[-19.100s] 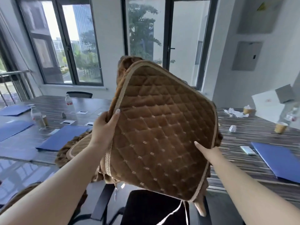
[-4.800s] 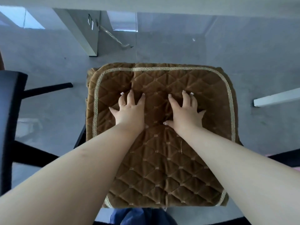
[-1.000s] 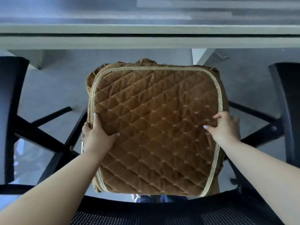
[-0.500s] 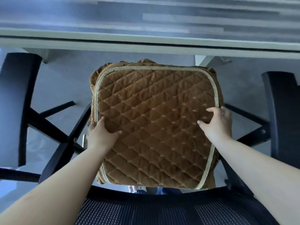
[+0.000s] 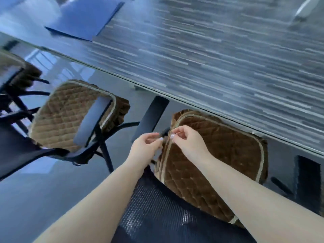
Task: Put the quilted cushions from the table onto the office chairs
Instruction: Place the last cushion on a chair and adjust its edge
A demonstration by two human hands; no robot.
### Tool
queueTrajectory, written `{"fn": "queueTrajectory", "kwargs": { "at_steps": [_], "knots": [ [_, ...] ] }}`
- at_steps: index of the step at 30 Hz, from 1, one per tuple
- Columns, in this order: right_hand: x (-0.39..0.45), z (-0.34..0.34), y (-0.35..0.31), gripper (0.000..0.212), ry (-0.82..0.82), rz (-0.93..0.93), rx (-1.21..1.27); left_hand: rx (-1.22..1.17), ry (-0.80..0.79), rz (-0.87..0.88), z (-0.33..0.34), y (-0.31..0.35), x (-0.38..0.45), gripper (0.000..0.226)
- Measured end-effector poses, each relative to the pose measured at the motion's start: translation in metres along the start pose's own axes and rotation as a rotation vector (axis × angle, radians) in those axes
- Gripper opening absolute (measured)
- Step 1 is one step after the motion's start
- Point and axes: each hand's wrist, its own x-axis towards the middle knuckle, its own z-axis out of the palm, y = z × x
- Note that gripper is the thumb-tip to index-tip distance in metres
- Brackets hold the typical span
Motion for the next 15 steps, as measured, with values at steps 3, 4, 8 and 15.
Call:
{"fn": "queueTrajectory", "kwargs": {
  "at_steps": [3, 4, 8, 15],
  "knots": [
    [-0.013, 0.039, -0.063, 0.012, -0.077, -0.062, -0.001, -0.074, 0.111, 0.038, -0.073, 0.007, -0.026, 0.025],
    [-0.016, 0.055, -0.083, 0.011, -0.092, -0.079, -0.004, -0.094, 0.147, 0.049, -0.1, 0.007, -0.034, 0.024],
    [-0.029, 0.125, -0.155, 0.006, -0.142, -0.109, 0.018, -0.185, 0.279, 0.073, -0.203, -0.006, -0.059, 0.017],
    [-0.055, 0.266, -0.232, 0.005, -0.162, -0.051, 0.061, -0.244, 0.314, 0.118, -0.373, -0.043, -0.085, 0.023]
  ]
}}
